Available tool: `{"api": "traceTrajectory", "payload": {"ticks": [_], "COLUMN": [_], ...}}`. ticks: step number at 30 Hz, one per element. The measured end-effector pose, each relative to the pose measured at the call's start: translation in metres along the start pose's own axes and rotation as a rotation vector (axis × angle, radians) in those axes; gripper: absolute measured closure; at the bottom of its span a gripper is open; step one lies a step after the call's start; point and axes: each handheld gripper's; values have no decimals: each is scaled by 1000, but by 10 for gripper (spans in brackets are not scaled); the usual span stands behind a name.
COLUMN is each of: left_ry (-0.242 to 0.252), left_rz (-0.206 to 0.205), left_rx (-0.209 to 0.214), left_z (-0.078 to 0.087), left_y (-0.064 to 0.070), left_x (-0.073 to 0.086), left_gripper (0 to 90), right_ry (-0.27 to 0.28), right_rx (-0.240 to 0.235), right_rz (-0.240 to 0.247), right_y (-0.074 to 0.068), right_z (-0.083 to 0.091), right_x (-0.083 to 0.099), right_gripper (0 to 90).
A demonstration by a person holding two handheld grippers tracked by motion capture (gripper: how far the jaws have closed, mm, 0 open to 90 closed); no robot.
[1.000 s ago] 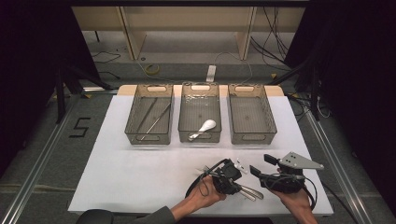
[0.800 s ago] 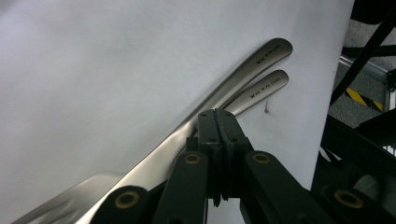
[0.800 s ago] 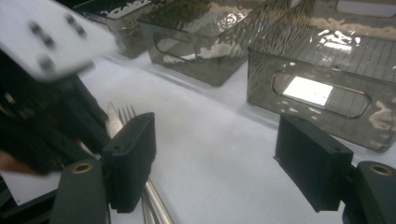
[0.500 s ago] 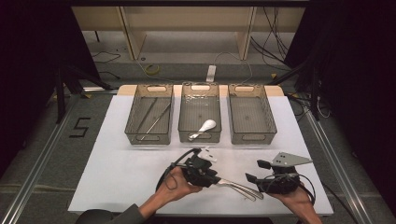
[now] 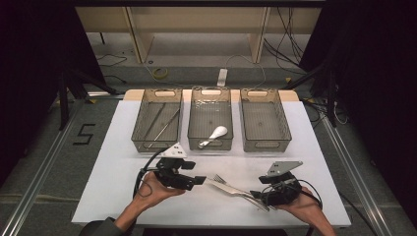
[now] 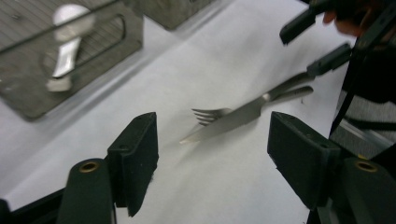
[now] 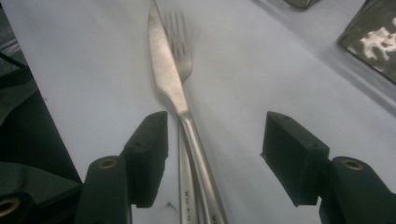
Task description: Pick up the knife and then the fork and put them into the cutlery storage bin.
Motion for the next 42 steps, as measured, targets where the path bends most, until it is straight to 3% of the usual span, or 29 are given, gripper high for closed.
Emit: {"api": "traceTrajectory", "payload": {"ticks": [4, 14, 19, 26, 42], "left_ry": [46, 91, 98, 101, 131], "left_rz": [19, 47, 81, 92, 125], "left_rx": [-11, -29, -49, -70, -98], "left_z": [12, 26, 30, 33, 42], "left_y": [-8, -18, -23, -26, -30], "left_x": [8, 23, 28, 31, 37], "left_gripper": [284, 216, 189, 166, 157], "right_ry": [-31, -86, -98, -121, -191], "right_rx": [-13, -38, -58, -63, -101], "right_rz": [14, 33, 32, 61, 70], "right_y": [1, 1, 2, 0, -1], "right_z": [-6, -17, -20, -26, -37], "right_x": [-4, -9, -10, -13, -20], "right_gripper": [415, 433, 445, 459, 516]}}
Point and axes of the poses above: each handheld gripper's, and its own axes: z roughly backward along the jaws, x roughly out of its underside, y roughly to its right, and after that the axes turned 9 degrees about -y, right-handed
